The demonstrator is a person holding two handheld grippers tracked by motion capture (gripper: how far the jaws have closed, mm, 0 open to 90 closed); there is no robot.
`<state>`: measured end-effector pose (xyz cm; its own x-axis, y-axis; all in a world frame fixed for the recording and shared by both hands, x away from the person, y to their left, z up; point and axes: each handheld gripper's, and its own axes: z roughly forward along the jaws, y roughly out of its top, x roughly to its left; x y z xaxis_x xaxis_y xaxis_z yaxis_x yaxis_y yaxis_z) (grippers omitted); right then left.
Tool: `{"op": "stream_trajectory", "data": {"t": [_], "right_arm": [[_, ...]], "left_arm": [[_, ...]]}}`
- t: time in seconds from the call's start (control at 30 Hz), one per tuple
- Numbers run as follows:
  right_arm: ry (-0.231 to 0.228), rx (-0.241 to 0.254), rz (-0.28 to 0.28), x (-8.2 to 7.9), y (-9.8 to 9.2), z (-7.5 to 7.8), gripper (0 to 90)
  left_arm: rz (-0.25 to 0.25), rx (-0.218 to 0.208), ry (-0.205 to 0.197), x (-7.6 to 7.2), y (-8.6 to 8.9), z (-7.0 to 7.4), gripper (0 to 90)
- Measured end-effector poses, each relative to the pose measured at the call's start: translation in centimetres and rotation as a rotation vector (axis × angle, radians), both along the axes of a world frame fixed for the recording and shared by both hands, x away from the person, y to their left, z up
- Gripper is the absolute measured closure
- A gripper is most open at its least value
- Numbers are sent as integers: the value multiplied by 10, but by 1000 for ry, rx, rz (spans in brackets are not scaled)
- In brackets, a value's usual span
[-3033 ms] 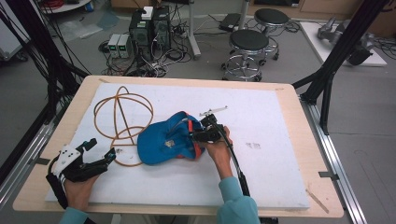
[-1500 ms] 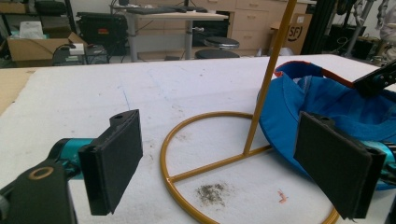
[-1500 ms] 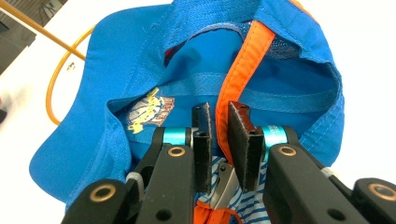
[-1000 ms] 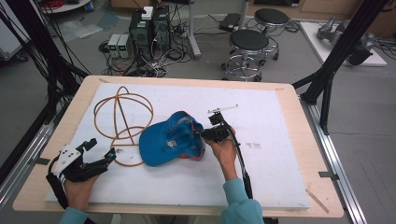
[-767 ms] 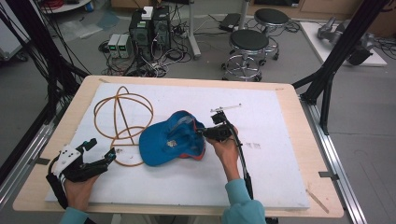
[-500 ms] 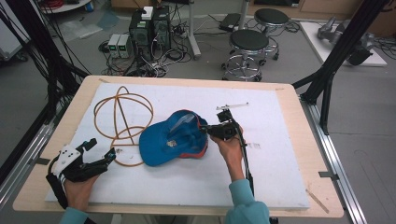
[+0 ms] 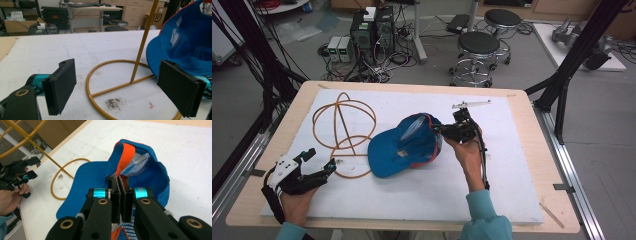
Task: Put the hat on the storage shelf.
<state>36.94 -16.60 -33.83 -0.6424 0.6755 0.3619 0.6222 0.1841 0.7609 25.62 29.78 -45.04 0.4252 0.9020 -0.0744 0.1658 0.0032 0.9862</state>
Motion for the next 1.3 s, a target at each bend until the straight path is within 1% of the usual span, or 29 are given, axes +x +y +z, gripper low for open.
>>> {"op": "stream_trajectory", "data": {"t": [0.07,0.27,0.37,0.47,0.67,0.83,0.93,0.97,1.07,1.2,1.3], "right_arm": [[-12,-2,1,-1,-1,5,889],[-58,-8,-6,-5,-9,29,889],[-71,-11,-16,-7,-16,39,889],[-87,-10,-28,-8,-22,44,889],[-101,-17,-55,-9,-34,54,889],[-121,-25,-78,-10,-45,66,889],[-128,-26,-84,-11,-48,73,889],[-128,-26,-84,-11,-48,73,889],[-146,-27,-86,-12,-50,80,889],[-151,-28,-87,-14,-51,84,889],[-165,-26,-91,-14,-53,88,889]], "left_arm": [[1,2,1,0,0,0,161],[11,-5,15,1,1,0,163],[14,3,21,2,0,0,163],[12,4,21,2,0,0,163],[7,13,18,1,-1,1,163],[1,19,13,1,-1,1,163],[0,21,12,1,-1,0,163],[-1,18,12,1,-1,0,163],[-1,21,9,0,-1,1,162],[-6,25,-7,-1,-1,0,163],[-6,22,-15,-2,-1,0,162]]}}
